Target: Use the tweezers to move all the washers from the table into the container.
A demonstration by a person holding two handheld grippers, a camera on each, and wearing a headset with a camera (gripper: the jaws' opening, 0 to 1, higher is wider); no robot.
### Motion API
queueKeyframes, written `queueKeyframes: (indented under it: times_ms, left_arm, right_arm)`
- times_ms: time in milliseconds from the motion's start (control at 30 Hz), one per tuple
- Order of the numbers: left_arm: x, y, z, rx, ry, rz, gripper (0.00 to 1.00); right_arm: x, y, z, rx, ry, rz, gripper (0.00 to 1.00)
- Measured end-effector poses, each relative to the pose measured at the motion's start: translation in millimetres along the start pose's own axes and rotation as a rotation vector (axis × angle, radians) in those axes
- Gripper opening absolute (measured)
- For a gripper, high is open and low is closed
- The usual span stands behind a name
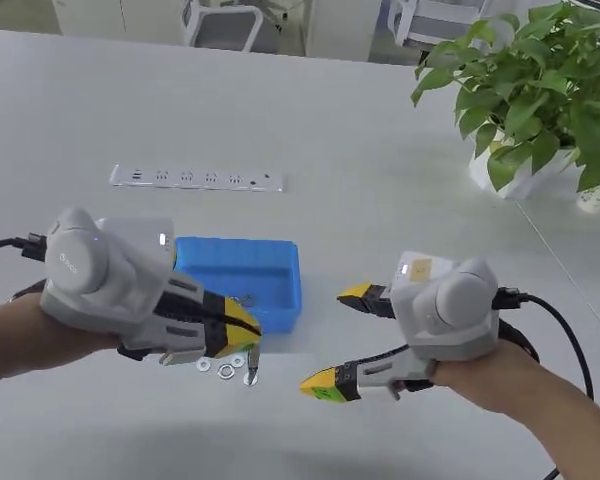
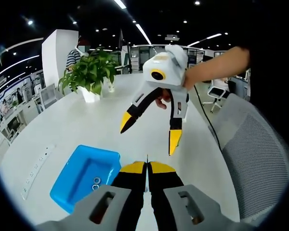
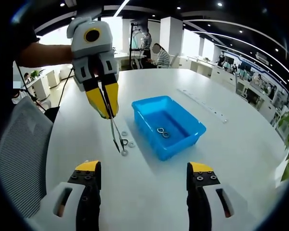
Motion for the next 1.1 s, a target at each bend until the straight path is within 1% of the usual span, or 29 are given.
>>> queueKeyframes:
  times_ms: [200, 433, 467, 600, 700, 767, 800, 867, 900, 933, 967, 1000, 1033, 1100]
  left_arm:
    - [0.9, -1.5, -1.8, 0.005, -0.004, -0.007, 0.05]
    - [-2.7, -2.6, -3.1, 0.011, 0.000, -0.013, 0.05]
    - [-2.8, -2.3, -3.5, 0.018, -0.003, -0.003, 0.05]
    - [-3.2, -2.0, -3.4, 0.018, -0.006, 0.003, 0.05]
    - [-1.3, -2.4, -2.6, 0.019, -0.020, 0.011, 0.05]
    - [-1.9, -2.9, -1.9, 0.020, -0.018, 0.014, 0.05]
    - [-3.2, -3.6, -1.2, 0.021, -0.015, 0.023, 0.05]
    - [-5.3, -4.6, -0.3, 0.023, -0.011, 0.027, 0.05]
    - [-6.1, -4.8, 0.0, 0.021, -0.010, 0.026, 0.05]
    - [-6.6, -4.9, 0.4, 0.019, -0.009, 0.025, 0.05]
    - [-7.0, -5.2, 0.8, 0.017, -0.011, 0.023, 0.05]
    - [-7.1, -5.4, 1.1, 0.016, -0.012, 0.023, 0.05]
    - [-6.9, -5.5, 1.4, 0.015, -0.015, 0.022, 0.05]
    - [-6.2, -6.0, 2.0, 0.014, -0.019, 0.021, 0.05]
  right_arm:
    - [0.2, -2.3, 0.5, -0.002, -0.001, -0.005, 0.73]
    - [0.4, -5.5, -0.2, -0.005, -0.001, -0.011, 0.73]
    - [0.1, -5.6, -0.3, -0.005, 0.000, -0.011, 0.73]
    - [0.0, -6.4, -0.4, -0.006, 0.001, -0.015, 0.73]
    - [0.7, -7.0, -1.4, -0.007, 0.004, -0.014, 0.73]
    - [0.3, -6.5, -2.4, -0.003, 0.009, -0.010, 0.72]
    - [-0.7, -4.7, -3.5, 0.008, 0.017, 0.006, 0.70]
    - [-3.6, -3.9, -6.1, 0.006, 0.031, 0.006, 0.69]
    - [-6.6, -2.9, -8.5, 0.003, 0.047, 0.039, 0.68]
    - [-8.4, -2.0, -10.0, 0.003, 0.053, 0.062, 0.66]
    - [-10.2, -1.2, -11.5, 0.005, 0.058, 0.065, 0.64]
    - [-13.4, 0.8, -14.0, 0.017, 0.074, 0.068, 0.62]
    - [-16.0, 3.7, -16.5, 0.033, 0.088, 0.091, 0.59]
    - [-19.1, 4.9, -21.1, 0.028, 0.102, 0.109, 0.55]
Point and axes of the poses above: the centre of the closed fingertips' face, and the gripper's own axes: z roughly backward along the fingers, x roughly to its right, y roughly out of its top, the point moved 4 cm from there along z, roughly backward along the fingers, and after that the axes turned 3 degrees about y, right-handed, at the moved point
